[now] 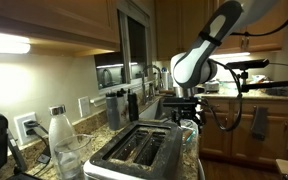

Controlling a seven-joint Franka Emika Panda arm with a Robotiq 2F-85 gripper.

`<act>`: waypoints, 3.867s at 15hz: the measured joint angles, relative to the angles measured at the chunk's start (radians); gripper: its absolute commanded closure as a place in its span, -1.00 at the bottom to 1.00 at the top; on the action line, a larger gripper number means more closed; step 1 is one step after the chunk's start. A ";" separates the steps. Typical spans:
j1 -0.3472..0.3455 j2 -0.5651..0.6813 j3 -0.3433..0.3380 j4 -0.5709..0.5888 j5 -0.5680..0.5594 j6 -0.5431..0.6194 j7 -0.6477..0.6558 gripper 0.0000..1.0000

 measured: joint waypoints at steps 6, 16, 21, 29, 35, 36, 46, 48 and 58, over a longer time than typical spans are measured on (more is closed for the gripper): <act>0.002 0.024 -0.002 0.014 0.000 0.007 0.000 0.12; 0.003 0.028 -0.003 0.025 -0.005 0.009 0.000 0.95; 0.005 0.028 -0.003 0.042 -0.026 0.009 0.000 0.93; 0.028 -0.037 -0.003 0.058 -0.098 0.005 0.028 0.93; 0.045 -0.182 0.036 0.040 -0.175 -0.038 0.100 0.93; 0.045 -0.207 0.050 0.036 -0.179 -0.053 0.109 0.93; 0.045 -0.442 0.197 -0.008 -0.193 -0.200 0.194 0.93; 0.045 -0.491 0.228 -0.019 -0.193 -0.231 0.210 0.93; 0.089 -0.631 0.341 -0.046 -0.139 -0.314 0.235 0.93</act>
